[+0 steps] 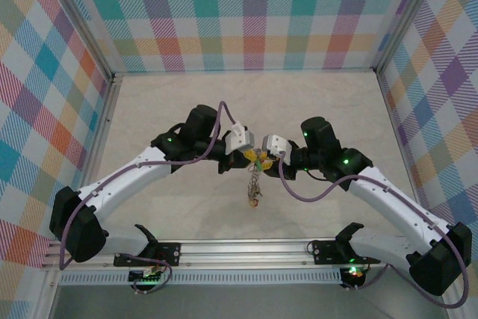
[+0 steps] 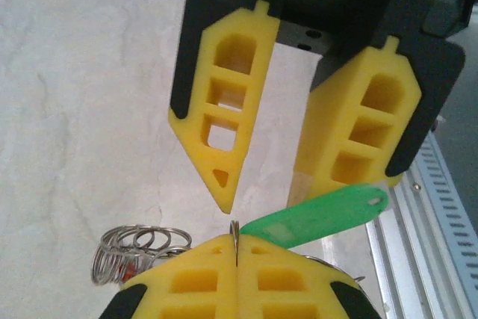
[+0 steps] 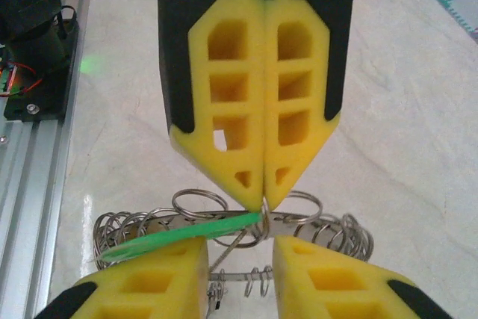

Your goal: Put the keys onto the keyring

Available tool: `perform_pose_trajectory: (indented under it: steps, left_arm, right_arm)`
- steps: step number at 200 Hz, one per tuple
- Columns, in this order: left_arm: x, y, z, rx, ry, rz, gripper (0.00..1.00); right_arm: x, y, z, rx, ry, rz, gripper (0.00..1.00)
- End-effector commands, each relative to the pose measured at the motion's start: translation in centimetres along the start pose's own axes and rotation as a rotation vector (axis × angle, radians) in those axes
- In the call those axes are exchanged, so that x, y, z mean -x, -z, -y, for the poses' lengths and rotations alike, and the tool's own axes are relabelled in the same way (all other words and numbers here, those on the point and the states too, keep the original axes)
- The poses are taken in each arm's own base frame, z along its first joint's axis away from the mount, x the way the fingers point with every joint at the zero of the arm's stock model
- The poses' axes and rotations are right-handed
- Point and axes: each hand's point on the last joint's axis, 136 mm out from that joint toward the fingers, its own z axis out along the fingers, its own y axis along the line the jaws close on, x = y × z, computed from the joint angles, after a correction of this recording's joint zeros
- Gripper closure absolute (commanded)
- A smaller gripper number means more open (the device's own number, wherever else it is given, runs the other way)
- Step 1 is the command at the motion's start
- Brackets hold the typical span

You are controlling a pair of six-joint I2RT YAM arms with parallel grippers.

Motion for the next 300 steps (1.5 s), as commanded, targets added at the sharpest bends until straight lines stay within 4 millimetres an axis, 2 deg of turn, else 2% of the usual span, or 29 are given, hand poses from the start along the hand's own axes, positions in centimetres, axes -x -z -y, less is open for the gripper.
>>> perform_pose_trajectory:
  steps: [1,30,62,91,128,166,190,235,300]
  left_arm:
    - [3.4,1.7,0.3,-0.008,-0.046,0.144,1.0]
    - [3.8,2.2,0.3,-0.006,-0.047,0.182,1.0]
    - [3.4,2.2,0.1,0.013,-0.041,0.172,1.0]
    - [3.2,2.2,0.2,0.016,-0.04,0.169,1.0]
    - [3.2,2.2,0.1,0.021,-0.038,0.173,1.0]
    - [3.7,2.4,0.1,0.024,-0.036,0.198,1.0]
    - [4.3,2.6,0.4,0.02,-0.044,0.24,1.0]
    - [4.9,3.1,0.9,0.013,-0.061,0.308,1.0]
    - [5.9,3.5,1.0,0.013,-0.071,0.367,1.0]
  right_arm:
    - [0.2,0.2,0.6,-0.034,0.006,0.033,0.68]
    - [0.5,0.9,1.0,-0.049,-0.011,0.063,0.66]
    - [1.4,2.7,2.0,-0.118,-0.008,0.102,0.57]
    - [3.3,4.1,1.9,-0.098,-0.026,0.188,0.54]
    - [4.5,3.5,1.6,-0.002,-0.061,0.229,0.54]
    - [3.8,1.9,1.7,0.063,-0.095,0.222,0.55]
    - [3.2,1.1,1.7,0.089,-0.122,0.211,0.59]
    - [2.9,0.9,1.2,0.122,-0.133,0.212,0.7]
    - [3.6,1.0,0.8,0.158,-0.13,0.245,0.81]
